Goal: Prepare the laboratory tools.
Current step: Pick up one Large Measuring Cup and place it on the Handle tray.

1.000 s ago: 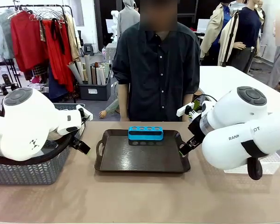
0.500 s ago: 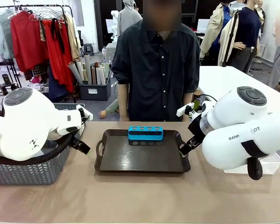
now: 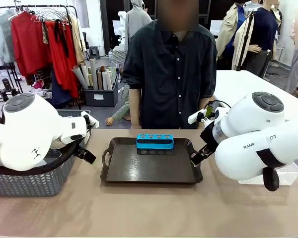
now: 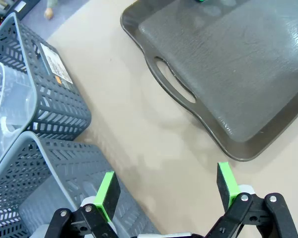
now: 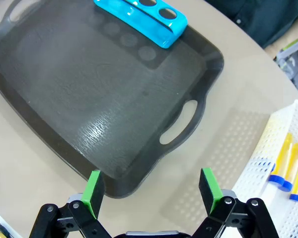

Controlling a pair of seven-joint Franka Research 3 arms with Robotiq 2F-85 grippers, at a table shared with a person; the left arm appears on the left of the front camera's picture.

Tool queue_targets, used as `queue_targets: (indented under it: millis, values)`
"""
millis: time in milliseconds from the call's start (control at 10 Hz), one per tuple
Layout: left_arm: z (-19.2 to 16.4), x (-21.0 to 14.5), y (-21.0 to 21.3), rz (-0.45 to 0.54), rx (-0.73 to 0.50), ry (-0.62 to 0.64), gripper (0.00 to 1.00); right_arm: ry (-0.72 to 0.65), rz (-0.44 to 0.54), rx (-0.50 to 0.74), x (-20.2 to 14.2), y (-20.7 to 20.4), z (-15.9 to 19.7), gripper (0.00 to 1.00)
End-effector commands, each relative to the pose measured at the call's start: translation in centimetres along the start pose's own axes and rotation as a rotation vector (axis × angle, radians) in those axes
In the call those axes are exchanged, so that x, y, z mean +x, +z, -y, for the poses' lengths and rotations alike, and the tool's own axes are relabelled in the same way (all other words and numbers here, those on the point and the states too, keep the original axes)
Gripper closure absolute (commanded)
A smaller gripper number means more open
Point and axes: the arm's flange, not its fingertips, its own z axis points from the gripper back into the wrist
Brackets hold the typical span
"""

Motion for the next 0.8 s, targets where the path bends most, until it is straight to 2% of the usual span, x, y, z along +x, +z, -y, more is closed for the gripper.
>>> queue_targets:
  millis: [0, 700]
  values:
    - [0.0, 0.0, 0.01, 0.0, 0.0, 0.0, 0.0, -0.001, 0.0, 0.0, 0.0, 0.0, 0.01, 0.0]
    - [0.0, 0.0, 0.0, 0.0, 0.0, 0.0, 0.0, 0.0, 0.0, 0.0, 0.0, 0.0, 0.0, 0.0]
